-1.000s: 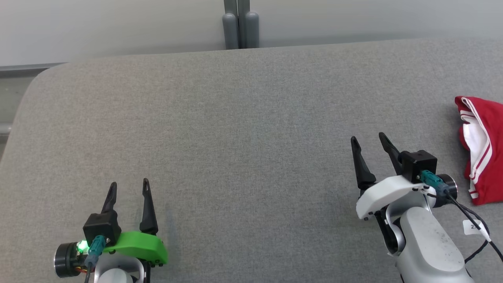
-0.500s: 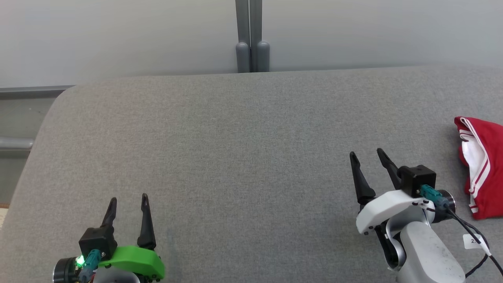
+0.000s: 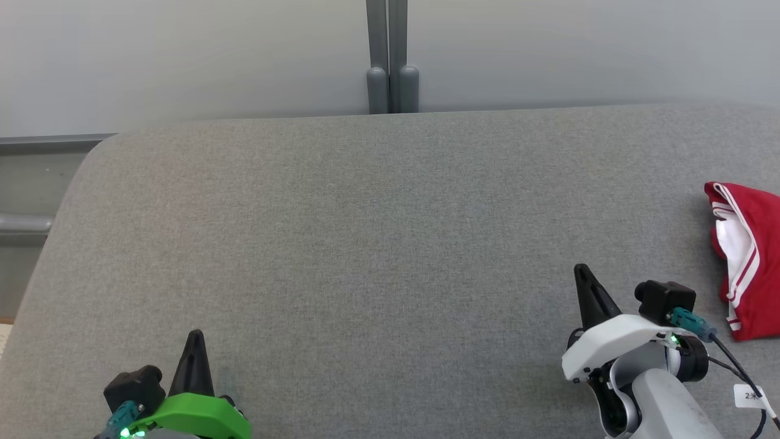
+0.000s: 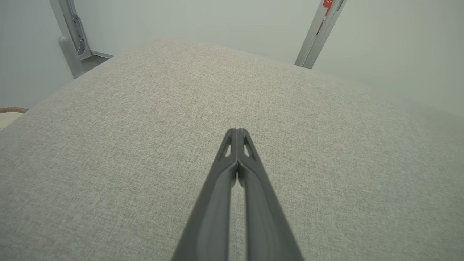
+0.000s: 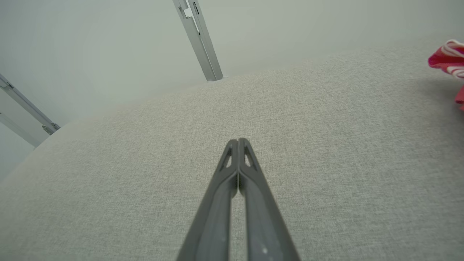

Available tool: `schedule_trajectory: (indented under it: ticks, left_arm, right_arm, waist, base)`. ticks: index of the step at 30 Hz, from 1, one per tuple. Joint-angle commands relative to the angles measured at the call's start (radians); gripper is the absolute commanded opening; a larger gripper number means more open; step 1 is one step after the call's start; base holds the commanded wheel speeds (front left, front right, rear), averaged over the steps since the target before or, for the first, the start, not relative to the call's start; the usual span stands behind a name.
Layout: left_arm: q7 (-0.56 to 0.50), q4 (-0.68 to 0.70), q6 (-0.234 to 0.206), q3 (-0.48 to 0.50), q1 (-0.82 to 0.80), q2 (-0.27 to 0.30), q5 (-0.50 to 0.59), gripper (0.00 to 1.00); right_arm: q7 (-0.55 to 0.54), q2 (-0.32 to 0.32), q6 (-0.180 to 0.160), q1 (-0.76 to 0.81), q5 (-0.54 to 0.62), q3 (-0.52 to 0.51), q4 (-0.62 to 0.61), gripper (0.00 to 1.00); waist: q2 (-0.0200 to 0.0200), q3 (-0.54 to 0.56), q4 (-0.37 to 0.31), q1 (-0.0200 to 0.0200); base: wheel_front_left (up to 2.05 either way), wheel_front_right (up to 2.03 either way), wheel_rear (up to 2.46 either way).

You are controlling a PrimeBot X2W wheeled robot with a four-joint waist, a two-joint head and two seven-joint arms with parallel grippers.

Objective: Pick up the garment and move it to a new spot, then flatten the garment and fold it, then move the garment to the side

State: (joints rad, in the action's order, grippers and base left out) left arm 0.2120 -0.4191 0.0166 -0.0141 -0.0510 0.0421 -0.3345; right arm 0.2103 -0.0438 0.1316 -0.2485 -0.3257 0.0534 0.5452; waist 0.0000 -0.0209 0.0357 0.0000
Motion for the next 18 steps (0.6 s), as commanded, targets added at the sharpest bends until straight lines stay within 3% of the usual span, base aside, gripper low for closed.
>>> schedule_trajectory:
  ticks: [1,18]
  left_arm:
    - [-0.007,0.024,0.006,0.008,-0.020,0.003,-0.048,0.00]
    - [-0.076,0.064,0.031,0.032,-0.028,0.005,-0.329,0.00]
  right_arm:
    - [-0.009,-0.003,0.000,-0.007,-0.048,-0.008,-0.029,0.00]
    - [-0.077,-0.004,0.000,0.029,-0.331,-0.041,-0.096,0.00]
  waist:
    - [0.0000,0.000,0.000,0.0000]
    - [0.0000,0.003,-0.006,0.0000]
  base:
    - [0.00,0.00,0.00]
    - [0.00,0.00,0.00]
